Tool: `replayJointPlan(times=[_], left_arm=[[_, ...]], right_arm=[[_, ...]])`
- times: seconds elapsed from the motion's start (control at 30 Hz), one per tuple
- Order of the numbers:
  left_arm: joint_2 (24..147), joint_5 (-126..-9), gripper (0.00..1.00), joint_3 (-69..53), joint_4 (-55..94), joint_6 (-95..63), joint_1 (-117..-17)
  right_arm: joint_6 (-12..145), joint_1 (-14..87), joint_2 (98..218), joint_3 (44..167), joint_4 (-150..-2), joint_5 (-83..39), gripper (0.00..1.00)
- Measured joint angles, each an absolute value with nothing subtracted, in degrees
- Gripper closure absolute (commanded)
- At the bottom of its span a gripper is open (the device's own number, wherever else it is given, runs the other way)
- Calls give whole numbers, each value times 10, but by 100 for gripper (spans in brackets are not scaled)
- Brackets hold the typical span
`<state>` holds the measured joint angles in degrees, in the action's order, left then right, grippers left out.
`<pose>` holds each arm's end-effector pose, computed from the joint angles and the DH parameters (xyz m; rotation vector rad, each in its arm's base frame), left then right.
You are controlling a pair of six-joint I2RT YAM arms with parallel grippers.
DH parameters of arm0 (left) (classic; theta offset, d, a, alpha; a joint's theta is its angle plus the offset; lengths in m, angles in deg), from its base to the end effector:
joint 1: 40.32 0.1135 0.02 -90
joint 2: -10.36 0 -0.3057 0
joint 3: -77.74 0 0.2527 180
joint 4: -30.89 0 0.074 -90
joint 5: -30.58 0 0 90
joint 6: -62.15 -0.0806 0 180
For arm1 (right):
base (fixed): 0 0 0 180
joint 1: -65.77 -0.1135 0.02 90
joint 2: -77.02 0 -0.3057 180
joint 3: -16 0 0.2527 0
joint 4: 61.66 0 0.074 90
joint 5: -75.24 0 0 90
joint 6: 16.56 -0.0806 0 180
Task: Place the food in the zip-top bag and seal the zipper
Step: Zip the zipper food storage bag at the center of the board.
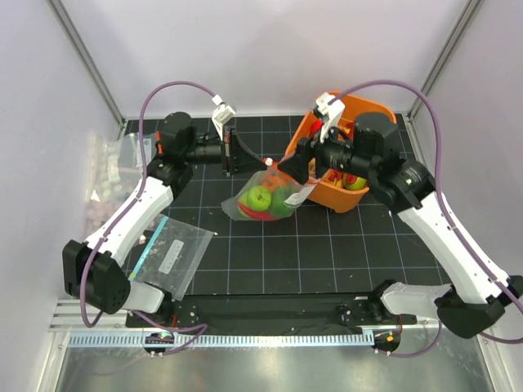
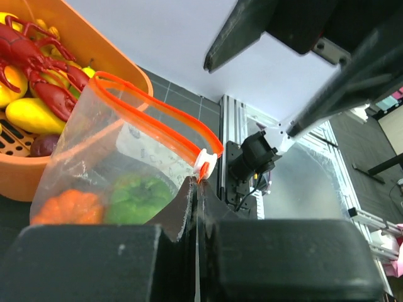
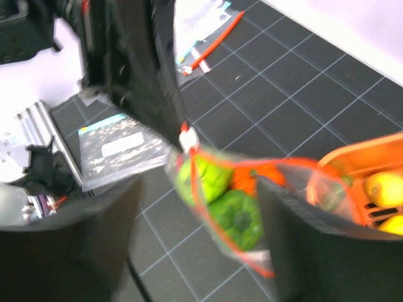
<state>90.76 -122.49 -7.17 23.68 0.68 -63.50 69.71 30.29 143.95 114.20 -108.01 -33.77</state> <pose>0.2763 -0.1965 0.4296 0.8537 1.6281 -1.5361 0.1975 0.1730 0.4868 -0.7447 1.7387 0.7782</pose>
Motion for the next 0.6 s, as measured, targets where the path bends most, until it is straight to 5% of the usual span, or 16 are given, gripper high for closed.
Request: replayJointPlan(times=[0.1, 0.4, 0.6], left_arm=[[903, -1224, 100, -74, 219, -14, -637], [886, -1220, 100, -75, 149, -72, -639], [870, -1225, 100, -75, 134, -88, -642]], right_arm=[[709, 305, 1485, 1202, -1094, -338, 40], [754, 306, 1523, 1223, -1132, -388, 41], [762, 306, 1536, 1227, -1133, -430, 53]])
